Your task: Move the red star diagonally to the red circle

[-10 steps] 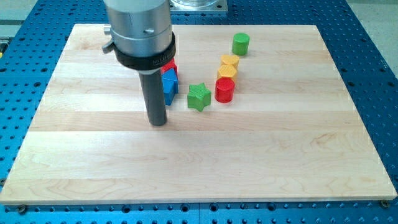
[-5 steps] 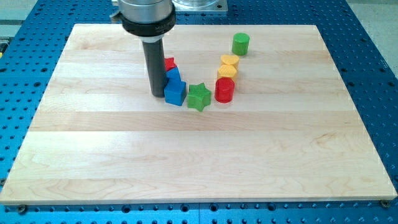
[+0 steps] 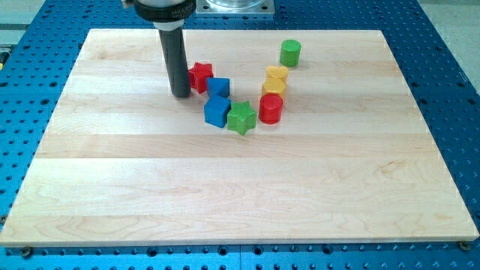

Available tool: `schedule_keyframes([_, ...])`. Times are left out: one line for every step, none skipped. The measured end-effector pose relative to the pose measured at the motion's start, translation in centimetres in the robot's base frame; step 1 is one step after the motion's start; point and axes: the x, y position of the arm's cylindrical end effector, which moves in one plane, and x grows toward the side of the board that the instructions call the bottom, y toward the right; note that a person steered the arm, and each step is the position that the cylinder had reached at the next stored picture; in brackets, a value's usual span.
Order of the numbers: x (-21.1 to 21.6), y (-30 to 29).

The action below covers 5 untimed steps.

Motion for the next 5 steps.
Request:
schedule_keyframes([-2.3,1.1])
schedule_keyframes([-3.1,4.3])
schedule_keyframes([-5.4,6.2])
schedule_keyframes([-9.9,9.5])
schedule_keyframes([-9.1,14.1])
